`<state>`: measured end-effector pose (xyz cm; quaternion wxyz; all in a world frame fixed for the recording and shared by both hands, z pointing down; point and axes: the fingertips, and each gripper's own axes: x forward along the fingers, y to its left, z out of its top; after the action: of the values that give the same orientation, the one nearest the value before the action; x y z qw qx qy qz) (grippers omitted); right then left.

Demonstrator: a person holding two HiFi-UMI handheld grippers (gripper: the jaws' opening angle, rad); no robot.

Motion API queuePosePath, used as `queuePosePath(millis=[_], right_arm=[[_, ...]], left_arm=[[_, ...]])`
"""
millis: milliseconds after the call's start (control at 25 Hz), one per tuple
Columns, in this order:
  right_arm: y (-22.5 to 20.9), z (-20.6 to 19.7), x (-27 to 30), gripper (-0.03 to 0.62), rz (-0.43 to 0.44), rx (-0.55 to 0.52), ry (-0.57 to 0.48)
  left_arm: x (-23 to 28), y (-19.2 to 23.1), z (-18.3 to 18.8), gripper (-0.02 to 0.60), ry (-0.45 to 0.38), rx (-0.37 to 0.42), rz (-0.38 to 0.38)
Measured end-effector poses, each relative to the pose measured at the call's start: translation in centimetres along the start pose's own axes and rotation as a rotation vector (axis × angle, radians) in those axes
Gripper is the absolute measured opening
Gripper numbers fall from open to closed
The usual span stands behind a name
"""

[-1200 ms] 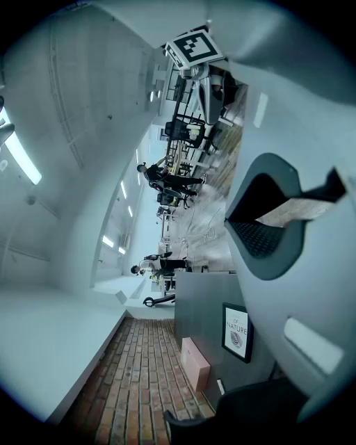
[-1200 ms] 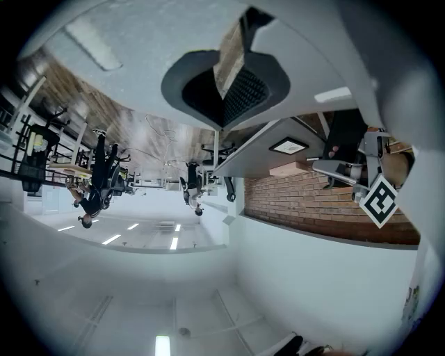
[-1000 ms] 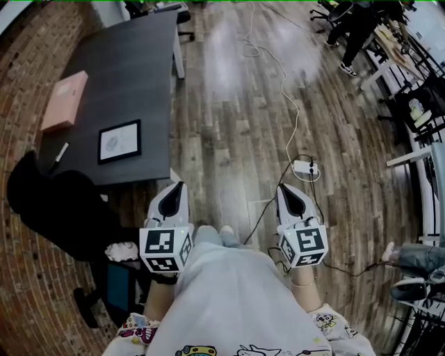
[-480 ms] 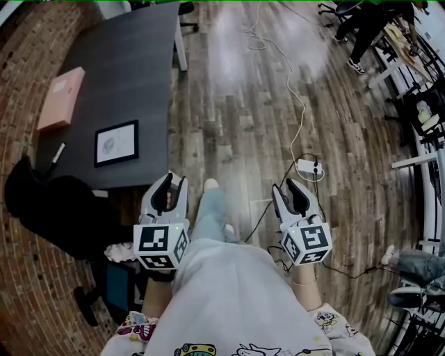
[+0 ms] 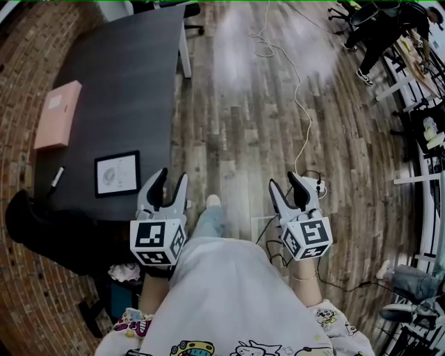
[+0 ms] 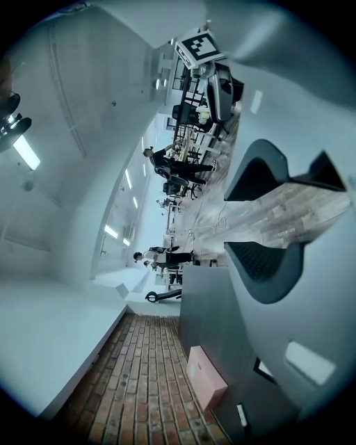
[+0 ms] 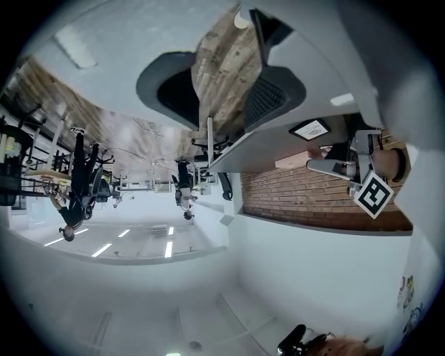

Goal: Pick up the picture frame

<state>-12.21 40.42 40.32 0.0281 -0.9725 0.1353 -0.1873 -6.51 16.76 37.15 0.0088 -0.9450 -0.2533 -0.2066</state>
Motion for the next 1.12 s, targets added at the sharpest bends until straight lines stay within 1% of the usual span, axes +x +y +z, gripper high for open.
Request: queuePosePath(millis=[200, 320, 400, 560, 720, 920, 1040, 1120], right_arm=[[-0.5, 2.3, 5.2, 0.212, 0.026, 0.006, -0.001], [-0.4, 3.2, 8.0, 0.216, 0.059, 0.002, 0.009], [0.1, 4.0, 9.8, 0.219, 0.093, -0.007, 0.015], [2.8, 6.2, 13.4, 0.23, 0.201, -0.062, 0.003], [6.4, 8.1, 16.5, 0.239, 0.331, -0.132, -0.004], [11.4, 9.4, 21.1, 0.25, 0.507, -0.195, 0.01], [15.2, 10.1, 24.1, 0.25, 0.641, -0.239, 0.029], [17.9, 10.5, 26.1, 0.25, 0.755, -0.276, 0.05]], left_arm=[[3.4, 3.6, 1.7, 0.198, 0.001, -0.021, 0.018], [4.5, 5.3, 2.5, 0.201, -0.008, -0.014, 0.052], [4.8, 6.4, 3.0, 0.201, -0.013, -0.009, 0.08], [4.3, 9.3, 3.2, 0.21, -0.036, -0.083, 0.144], [2.5, 12.4, 2.7, 0.213, -0.058, -0.144, 0.246], [-0.5, 16.4, 1.4, 0.213, -0.077, -0.217, 0.408], [-2.7, 18.3, 0.6, 0.215, -0.087, -0.27, 0.527], [-4.5, 19.2, 0.0, 0.215, -0.093, -0.315, 0.632]])
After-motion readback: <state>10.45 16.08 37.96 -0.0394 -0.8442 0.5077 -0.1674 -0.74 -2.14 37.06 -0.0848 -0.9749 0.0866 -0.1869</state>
